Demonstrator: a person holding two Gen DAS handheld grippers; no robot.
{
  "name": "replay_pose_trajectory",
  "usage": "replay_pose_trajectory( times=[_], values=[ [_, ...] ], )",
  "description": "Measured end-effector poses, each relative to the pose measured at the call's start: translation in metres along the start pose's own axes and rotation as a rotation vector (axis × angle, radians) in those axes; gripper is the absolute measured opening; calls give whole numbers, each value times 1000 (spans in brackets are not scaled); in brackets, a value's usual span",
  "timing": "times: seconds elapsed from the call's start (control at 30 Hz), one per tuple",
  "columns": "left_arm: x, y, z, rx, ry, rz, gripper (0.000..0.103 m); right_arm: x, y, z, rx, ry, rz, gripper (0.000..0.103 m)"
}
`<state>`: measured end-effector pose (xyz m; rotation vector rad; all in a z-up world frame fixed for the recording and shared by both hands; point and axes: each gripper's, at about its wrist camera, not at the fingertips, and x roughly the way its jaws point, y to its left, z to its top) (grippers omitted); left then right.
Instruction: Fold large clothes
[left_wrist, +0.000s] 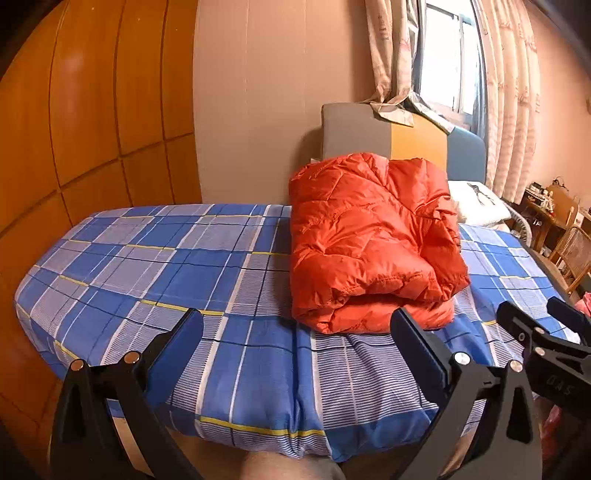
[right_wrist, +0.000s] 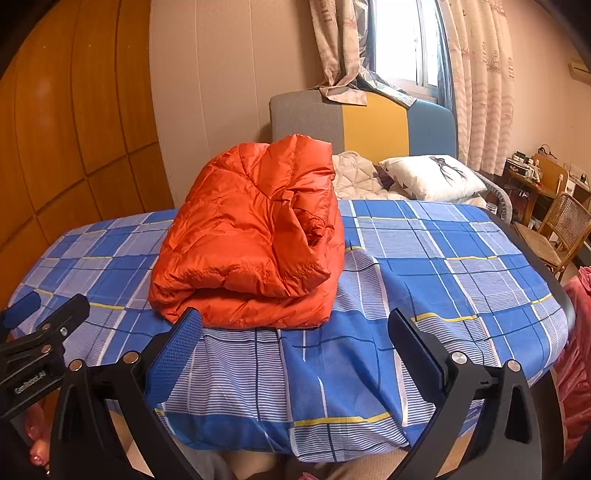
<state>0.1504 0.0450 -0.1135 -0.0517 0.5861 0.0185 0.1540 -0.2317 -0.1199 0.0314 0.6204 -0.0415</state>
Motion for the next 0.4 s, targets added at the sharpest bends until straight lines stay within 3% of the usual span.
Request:
replay_pose_trajectory(
  times=[0.13,0.27,0.4],
  values=[
    [1,-5,-1,30,1,27,101,1,-2,-1,0,6,0,100],
    [7,-6,-1,34,52,-13,101,1,-3,-2,4,11,2,100],
    [11,-5,-2,35,62,5,101,2,-4,-2,6,14,0,100]
  ],
)
